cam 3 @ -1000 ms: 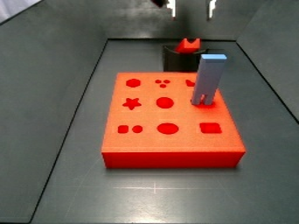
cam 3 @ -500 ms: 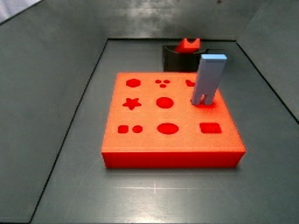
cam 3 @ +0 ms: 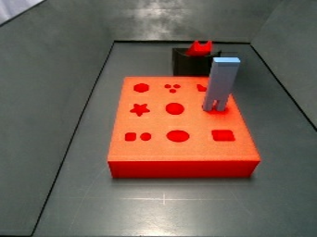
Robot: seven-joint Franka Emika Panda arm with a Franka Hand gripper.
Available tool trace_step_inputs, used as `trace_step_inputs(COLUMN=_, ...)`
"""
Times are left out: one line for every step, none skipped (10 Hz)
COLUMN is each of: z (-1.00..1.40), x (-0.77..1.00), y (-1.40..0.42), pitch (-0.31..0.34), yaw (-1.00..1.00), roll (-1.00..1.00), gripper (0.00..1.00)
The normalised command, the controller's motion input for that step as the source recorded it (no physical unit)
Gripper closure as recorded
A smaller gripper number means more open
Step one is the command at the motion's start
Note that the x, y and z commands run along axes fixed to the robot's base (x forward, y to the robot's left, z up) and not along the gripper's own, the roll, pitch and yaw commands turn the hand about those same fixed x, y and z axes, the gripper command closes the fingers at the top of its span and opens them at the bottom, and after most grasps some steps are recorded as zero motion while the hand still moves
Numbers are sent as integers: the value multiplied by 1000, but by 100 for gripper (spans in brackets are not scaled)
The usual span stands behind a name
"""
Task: Pick up the arch object. Move up. Place the arch object on the fixture. Regrasp the arch object. Move to above the board. Insert the arch object.
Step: Regrasp the arch object.
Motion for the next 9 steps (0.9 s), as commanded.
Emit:
trace_step_inputs(z=12, x=-22, y=-39, pitch=10, yaw=35, roll=1000, gripper=0)
trace_step_inputs(z=4, x=-17, y=-29, pitch=6, yaw=35, roll=1000, gripper=0)
trace_step_inputs(z=11, x=-18, y=-23, pitch=3, yaw=36, roll=1000, gripper=0)
trace_step_inputs(z=14, x=-14, y=-20, pitch=0, yaw=37, roll=1000, gripper=0)
trace_step_inputs(z=7, x=-3, y=-18, pitch=-4, yaw=38, roll=1000, gripper=0)
trace_step_inputs(z=5, x=3, y=-20, pitch=-4, yaw=40, roll=1000, gripper=0)
trace_step_inputs(z=3, x=2, y=-17, pitch=-2, yaw=41, roll=1000, gripper=0)
trace_step_inputs(z=3, x=7, y=-18, pitch=6, yaw=42, roll=1000, gripper=0)
trace_step_inputs(z=7, x=16, y=-19, pitch=14, yaw=44, roll=1000, gripper=0)
